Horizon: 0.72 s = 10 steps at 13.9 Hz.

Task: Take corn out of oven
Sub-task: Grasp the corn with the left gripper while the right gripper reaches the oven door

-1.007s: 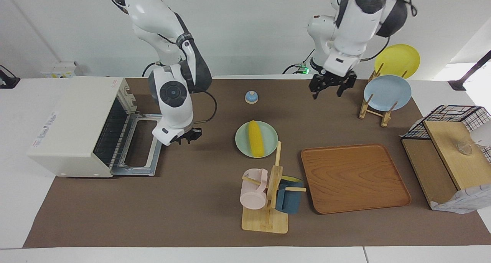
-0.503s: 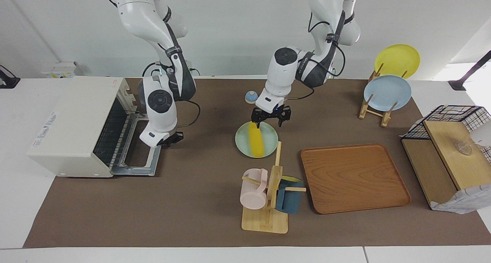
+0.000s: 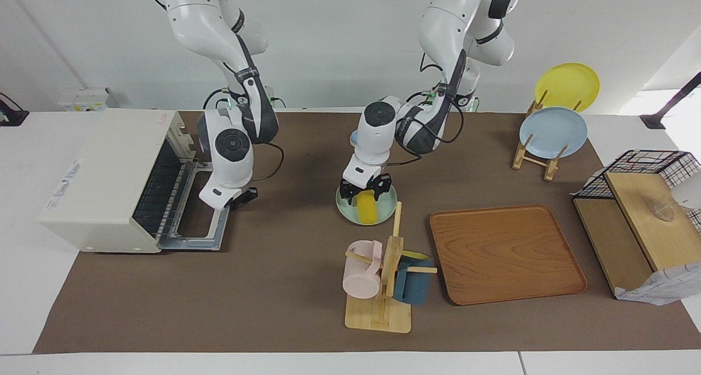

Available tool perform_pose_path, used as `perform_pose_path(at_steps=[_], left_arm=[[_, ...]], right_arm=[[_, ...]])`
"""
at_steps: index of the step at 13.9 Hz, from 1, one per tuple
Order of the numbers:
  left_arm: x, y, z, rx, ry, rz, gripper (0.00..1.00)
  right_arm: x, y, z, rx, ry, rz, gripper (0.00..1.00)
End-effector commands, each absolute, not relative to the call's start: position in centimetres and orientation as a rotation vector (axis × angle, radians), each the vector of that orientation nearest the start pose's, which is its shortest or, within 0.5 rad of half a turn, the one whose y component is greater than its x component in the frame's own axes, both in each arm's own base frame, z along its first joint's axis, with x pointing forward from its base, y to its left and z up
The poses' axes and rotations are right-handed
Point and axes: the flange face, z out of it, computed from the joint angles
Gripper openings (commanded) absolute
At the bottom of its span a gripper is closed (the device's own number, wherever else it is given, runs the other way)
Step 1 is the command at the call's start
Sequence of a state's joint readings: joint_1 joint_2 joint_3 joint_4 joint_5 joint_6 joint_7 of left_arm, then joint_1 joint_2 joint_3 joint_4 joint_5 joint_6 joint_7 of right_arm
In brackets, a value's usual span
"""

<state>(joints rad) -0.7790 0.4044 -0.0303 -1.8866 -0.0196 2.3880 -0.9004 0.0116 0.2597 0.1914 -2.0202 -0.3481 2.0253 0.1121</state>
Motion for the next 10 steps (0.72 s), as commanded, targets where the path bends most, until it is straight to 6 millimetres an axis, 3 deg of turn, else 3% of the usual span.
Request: perform_pose_path(at_steps=[1, 2, 4, 6, 8, 9, 10], left_arm=[[44.6, -46.5, 31.1, -3.198, -0.217, -0.070, 0.00], [45.4, -46.1, 31.9, -3.177, -0.232, -0.057, 0.00], [47.2, -43.5, 32.0, -3.059, -0.199, -0.073, 0.00], [51.1, -37.9, 33.4, -3.029, -0.220, -0.071, 0.00], [54.2, -32.7, 34.0, -3.026, -0.157, -0.042, 0.00], [56.3, -29.4, 33.8, -3.034, -0.166, -0.053, 0.00], [58.0, -26.5, 33.6, -3.048, -0.110, -0.076, 0.00]], right_arm=[[57.8, 6.2, 36.0, -3.395, -0.613, 0.405, 0.02], [57.9, 5.4, 37.7, -3.381, -0.674, 0.424, 0.02], [57.5, 1.5, 40.5, -3.363, -0.719, 0.444, 0.03], [57.1, -1.5, 42.0, -3.333, -0.763, 0.452, 0.03], [56.5, -3.2, 43.6, -3.329, -0.745, 0.464, 0.03], [56.3, -3.4, 44.7, -3.337, -0.729, 0.454, 0.06], [56.3, -3.4, 45.9, -3.329, -0.696, 0.433, 0.18]])
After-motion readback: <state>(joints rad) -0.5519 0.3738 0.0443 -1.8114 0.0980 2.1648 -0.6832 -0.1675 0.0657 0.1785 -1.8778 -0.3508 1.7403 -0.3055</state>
